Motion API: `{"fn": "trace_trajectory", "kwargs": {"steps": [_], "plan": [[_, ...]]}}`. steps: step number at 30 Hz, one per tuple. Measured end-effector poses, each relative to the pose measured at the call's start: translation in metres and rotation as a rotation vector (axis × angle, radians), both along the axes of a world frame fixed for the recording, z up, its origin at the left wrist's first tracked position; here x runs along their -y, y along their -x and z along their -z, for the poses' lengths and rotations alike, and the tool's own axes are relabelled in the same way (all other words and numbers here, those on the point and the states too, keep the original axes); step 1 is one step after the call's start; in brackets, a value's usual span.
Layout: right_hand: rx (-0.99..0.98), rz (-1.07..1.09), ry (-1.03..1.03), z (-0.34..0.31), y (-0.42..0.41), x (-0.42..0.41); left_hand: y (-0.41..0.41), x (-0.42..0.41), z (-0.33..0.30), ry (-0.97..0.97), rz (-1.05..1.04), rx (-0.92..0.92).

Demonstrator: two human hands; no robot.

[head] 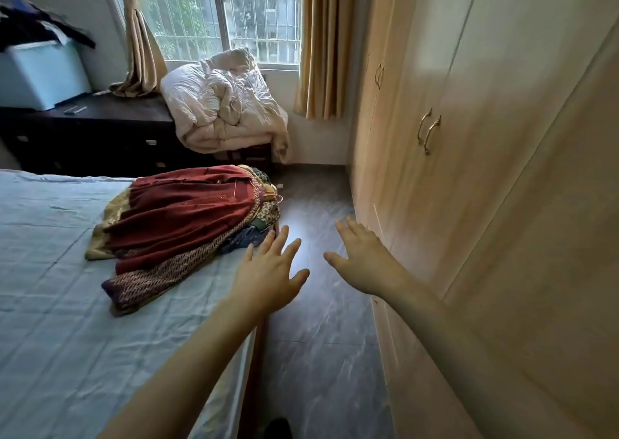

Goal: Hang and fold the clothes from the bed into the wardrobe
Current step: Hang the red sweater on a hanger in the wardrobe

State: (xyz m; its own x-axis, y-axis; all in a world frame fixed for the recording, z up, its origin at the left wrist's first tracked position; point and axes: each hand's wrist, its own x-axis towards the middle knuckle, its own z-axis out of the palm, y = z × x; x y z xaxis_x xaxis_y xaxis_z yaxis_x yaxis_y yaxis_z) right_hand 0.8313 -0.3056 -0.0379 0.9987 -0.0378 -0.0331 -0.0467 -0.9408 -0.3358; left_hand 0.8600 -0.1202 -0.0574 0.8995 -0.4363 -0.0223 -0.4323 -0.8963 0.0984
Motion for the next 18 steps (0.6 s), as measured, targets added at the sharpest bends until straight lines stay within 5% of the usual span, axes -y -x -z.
{"fn": "trace_trajectory", "kwargs": {"steps": [9,18], "plan": [[0.057,-0.081,0.132,-0.035,-0.205,-0.009,-0.197,-0.012,-0.021,0.021,0.004,0.133],[0.018,0.008,0.1,-0.017,-0.325,0.022,-0.328,0.01,-0.016,0.002,0.079,0.102]]}}
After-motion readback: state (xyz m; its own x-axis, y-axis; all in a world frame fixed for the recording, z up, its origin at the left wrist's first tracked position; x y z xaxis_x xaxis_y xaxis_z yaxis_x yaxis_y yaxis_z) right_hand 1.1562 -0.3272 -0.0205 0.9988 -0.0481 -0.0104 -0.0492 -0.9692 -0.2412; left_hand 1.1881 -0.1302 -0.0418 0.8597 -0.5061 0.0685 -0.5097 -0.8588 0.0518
